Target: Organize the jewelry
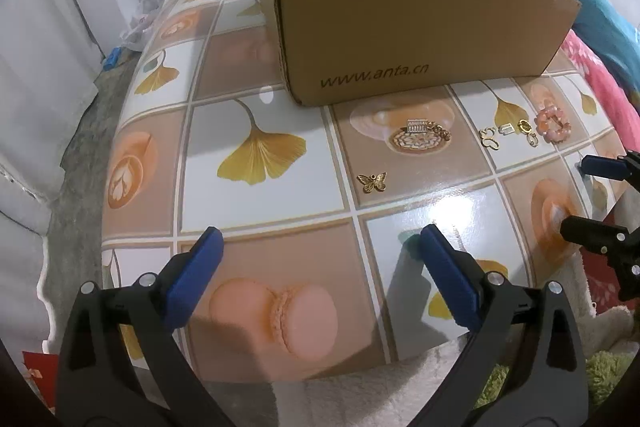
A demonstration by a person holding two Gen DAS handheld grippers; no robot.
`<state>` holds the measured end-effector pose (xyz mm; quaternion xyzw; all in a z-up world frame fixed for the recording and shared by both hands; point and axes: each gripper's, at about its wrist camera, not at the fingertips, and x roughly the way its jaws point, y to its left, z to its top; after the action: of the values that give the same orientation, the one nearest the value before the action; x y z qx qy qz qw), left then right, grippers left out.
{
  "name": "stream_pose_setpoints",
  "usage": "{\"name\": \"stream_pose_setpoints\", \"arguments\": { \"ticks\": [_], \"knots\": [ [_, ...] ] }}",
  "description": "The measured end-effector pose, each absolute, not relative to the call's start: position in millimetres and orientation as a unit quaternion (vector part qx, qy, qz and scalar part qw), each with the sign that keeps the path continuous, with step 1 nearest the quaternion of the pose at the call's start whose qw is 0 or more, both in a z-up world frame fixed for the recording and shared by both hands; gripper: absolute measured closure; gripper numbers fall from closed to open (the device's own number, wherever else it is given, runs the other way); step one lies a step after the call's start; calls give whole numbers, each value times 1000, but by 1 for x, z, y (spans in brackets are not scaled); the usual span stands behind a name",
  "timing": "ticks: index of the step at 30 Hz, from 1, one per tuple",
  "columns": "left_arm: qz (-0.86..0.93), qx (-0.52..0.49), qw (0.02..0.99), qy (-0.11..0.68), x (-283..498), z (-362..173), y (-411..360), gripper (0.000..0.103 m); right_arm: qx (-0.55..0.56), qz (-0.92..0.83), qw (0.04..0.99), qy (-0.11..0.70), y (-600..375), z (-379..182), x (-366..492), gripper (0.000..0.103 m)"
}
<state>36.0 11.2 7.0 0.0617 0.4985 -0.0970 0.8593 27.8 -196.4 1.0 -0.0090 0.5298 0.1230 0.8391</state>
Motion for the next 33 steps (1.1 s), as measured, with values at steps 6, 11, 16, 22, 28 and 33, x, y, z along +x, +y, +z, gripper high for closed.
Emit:
{"name": "stream_pose_setpoints", "arguments": {
  "ticks": [6, 11, 16, 22, 28, 33],
  "knots": [
    [-98, 62, 862, 493, 36, 6, 11, 7, 40, 134, 848, 512, -213, 3, 28, 7],
    [-105, 66, 863, 489, 36, 6, 12, 7, 102, 121, 843, 514, -232, 8, 32, 7],
    [-112, 72, 864, 486, 39, 6, 13, 7, 86, 157, 863, 472, -218, 34, 30, 7],
    [-137, 77, 886, 436, 31, 28, 7, 10, 43, 199, 875, 439, -190, 46, 40, 7],
    [-154, 62, 882, 440, 39, 30, 0, 42, 35, 208, 866, 454, -175, 35, 57, 23],
    [-170, 46, 872, 457, 45, 25, -2, 58, 32, 204, 864, 459, -169, 32, 66, 30]
  ]
}}
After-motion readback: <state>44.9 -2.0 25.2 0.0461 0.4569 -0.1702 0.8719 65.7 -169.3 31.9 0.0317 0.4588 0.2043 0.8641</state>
